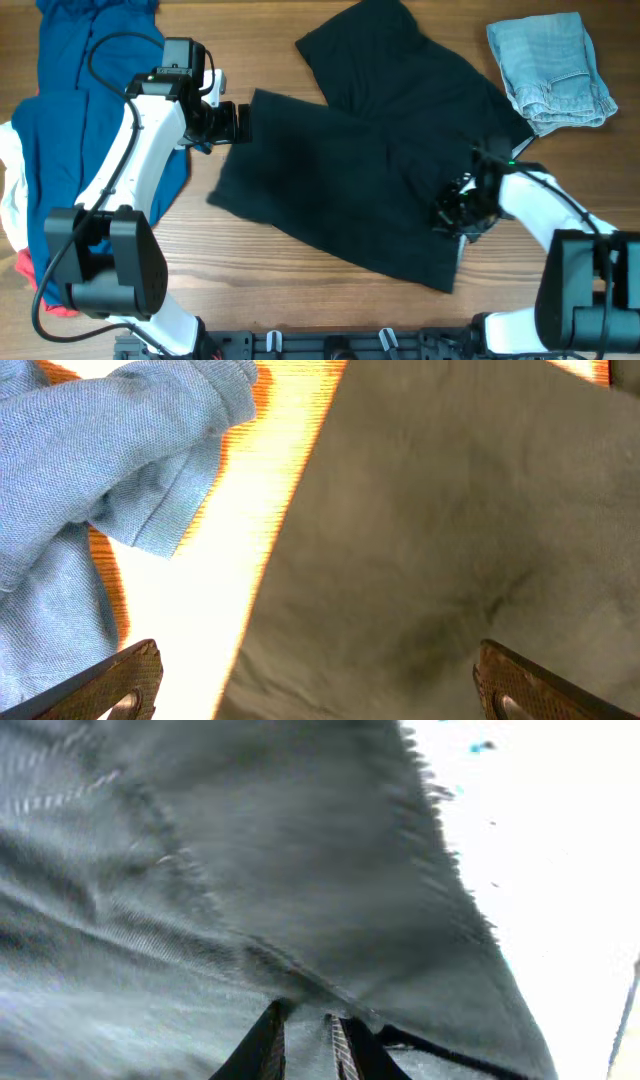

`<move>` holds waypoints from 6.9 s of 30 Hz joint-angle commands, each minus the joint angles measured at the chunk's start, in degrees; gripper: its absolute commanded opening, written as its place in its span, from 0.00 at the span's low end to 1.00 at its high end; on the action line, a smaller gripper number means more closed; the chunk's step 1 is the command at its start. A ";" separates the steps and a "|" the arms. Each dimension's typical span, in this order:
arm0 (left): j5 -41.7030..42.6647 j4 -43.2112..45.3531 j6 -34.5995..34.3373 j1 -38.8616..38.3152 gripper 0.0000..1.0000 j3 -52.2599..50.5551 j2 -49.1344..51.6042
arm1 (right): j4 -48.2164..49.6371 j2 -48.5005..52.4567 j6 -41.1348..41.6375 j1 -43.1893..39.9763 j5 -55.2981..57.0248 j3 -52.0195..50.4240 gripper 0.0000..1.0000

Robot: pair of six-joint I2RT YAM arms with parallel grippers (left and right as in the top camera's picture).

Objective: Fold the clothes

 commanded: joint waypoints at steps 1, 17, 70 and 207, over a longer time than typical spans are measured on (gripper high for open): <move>-0.39 0.17 -0.72 0.11 1.00 0.44 0.55 | 0.96 3.30 -3.43 -8.72 11.23 -2.82 0.18; 8.07 9.40 5.57 -2.99 1.00 0.37 1.66 | -7.02 -23.56 -23.76 -12.61 -2.56 9.16 0.67; -14.93 42.42 -13.42 -2.14 0.04 0.39 30.77 | -4.52 -24.92 -23.32 -8.35 2.10 9.44 0.13; -0.26 38.12 -42.03 6.38 0.04 -38.45 -46.82 | -31.23 -36.68 6.45 5.46 18.80 15.74 0.04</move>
